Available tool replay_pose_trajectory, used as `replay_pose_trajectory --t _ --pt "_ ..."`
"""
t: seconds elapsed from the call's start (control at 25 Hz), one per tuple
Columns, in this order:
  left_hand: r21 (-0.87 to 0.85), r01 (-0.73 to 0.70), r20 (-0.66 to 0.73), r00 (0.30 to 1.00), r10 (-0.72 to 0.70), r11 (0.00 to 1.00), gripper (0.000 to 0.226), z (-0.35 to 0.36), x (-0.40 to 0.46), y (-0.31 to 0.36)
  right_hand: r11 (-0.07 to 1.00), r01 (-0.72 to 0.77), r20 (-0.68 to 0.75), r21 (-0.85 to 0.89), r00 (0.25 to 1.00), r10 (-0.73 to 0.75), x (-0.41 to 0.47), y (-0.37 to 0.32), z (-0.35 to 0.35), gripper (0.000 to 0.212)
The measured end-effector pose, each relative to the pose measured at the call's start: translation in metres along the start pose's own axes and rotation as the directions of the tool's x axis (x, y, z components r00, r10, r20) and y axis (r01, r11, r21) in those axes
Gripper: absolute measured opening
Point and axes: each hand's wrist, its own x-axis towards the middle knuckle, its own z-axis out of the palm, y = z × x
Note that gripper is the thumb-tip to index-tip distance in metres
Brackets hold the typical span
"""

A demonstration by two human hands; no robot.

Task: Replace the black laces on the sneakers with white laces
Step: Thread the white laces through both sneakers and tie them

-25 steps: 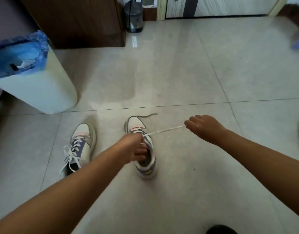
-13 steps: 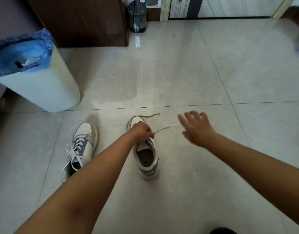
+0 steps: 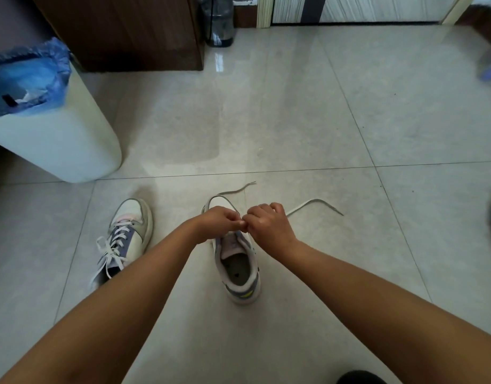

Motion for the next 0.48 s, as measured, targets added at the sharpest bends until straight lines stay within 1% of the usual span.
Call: replay_pose_trajectory --t 0.04,0.08,0.12,0.16,0.2,0.24,0.28,0.32,0.36,0.4,0.48 --pt "-0.008 -0.004 -0.002 1.000 0.004 1.000 0.019 0.000 -0.001 0.000 1.000 -0.004 0.031 -0.008 1.000 0.005 0.000 0.003 0.001 0.003" --pt "-0.007 -0.008 -0.005 1.000 0.008 1.000 0.019 -0.001 -0.001 -0.001 0.998 -0.049 0.070 -0.031 0.996 0.051 0.000 0.010 0.000 0.012" --pt "0.001 -0.012 -0.007 1.000 0.012 1.000 0.019 -0.001 -0.001 -0.003 0.994 -0.103 0.076 -0.048 0.991 0.107 0.000 0.021 0.000 0.018" --pt "0.014 -0.013 -0.007 1.000 0.013 1.000 0.020 -0.002 -0.001 -0.006 0.983 -0.178 0.092 -0.043 0.979 0.182 0.001 0.033 -0.005 0.020" --pt "0.026 -0.014 -0.006 1.000 0.014 1.000 0.020 -0.003 -0.002 -0.008 0.970 -0.241 0.077 -0.033 0.967 0.243 0.001 0.048 -0.010 0.020" --pt "0.034 -0.010 -0.003 1.000 0.010 0.999 0.021 -0.005 -0.003 -0.011 0.944 -0.330 0.090 -0.017 0.939 0.331 0.001 0.064 -0.017 0.016" --pt "0.035 -0.005 0.004 1.000 0.005 0.999 0.021 -0.007 -0.004 -0.014 0.901 -0.435 0.076 -0.002 0.898 0.434 0.001 0.081 -0.022 0.008" --pt "0.037 0.002 0.012 1.000 -0.002 0.999 0.022 -0.009 -0.004 -0.018 0.830 -0.557 0.074 0.006 0.828 0.555 -0.001 0.097 -0.028 0.008" --pt "0.037 0.008 0.018 1.000 -0.009 0.999 0.023 -0.011 -0.005 -0.022 0.762 -0.646 0.083 0.027 0.762 0.643 -0.004 0.112 -0.034 0.017" --pt "0.032 0.013 0.024 1.000 -0.013 0.999 0.023 -0.014 -0.006 -0.027 0.714 -0.697 0.093 0.060 0.716 0.692 -0.009 0.125 -0.039 0.023" --pt "0.012 0.014 0.039 0.999 -0.015 1.000 0.024 -0.018 -0.005 -0.036 0.640 -0.759 0.145 0.118 0.651 0.745 -0.015 0.146 -0.050 0.025"
